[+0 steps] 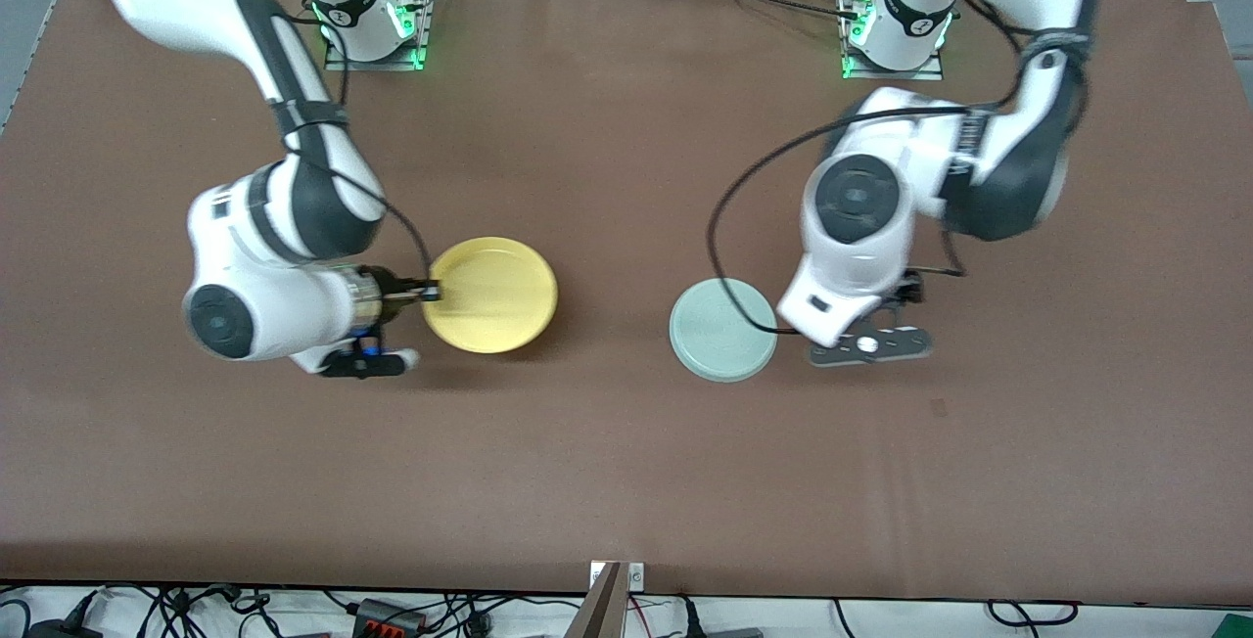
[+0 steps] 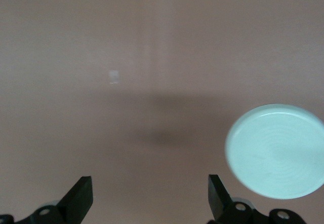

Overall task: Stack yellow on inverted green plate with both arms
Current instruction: 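Lift the yellow plate with the right gripper while the left gripper withdraws, then lower the yellow plate onto the green plate and open the right gripper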

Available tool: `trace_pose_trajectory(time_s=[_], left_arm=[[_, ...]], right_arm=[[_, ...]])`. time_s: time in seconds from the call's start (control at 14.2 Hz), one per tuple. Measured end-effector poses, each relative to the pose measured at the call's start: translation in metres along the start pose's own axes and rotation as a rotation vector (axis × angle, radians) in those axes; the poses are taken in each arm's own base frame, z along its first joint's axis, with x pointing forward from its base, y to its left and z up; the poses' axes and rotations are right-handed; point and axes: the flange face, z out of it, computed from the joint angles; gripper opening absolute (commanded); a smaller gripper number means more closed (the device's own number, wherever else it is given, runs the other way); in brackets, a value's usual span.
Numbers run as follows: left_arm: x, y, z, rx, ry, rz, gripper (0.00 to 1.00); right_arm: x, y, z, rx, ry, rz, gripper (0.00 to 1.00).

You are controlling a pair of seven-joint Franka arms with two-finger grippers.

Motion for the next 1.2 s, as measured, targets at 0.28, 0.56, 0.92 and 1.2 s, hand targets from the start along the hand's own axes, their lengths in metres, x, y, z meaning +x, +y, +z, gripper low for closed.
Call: trace_pose_trajectory(time_s=[0.28, 0.56, 0.92, 1.2], left_arm=[[0.0, -0.099, -0.029, -0.199, -0.082, 0.014, 1.0], [-0.043, -0.159, -0.052, -0.238, -0.088, 0.049, 1.0], [-0.082, -0.178, -0.051, -0.231, -0.098, 0.181, 1.0], [-0.076, -0.219, -0.038, -0.267, -0.087, 0.257, 1.0]], right_arm=[[0.008, -0.046, 0.041, 0.138, -0.005, 0.085, 0.0], [0.004, -0.117, 0.093, 0.184, 0.059, 0.214, 0.0], [-0.009, -0.195, 0.144, 0.274, 0.103, 0.368, 0.0], [-0.009, -0.211, 0.171, 0.355, 0.079, 0.522, 0.0]])
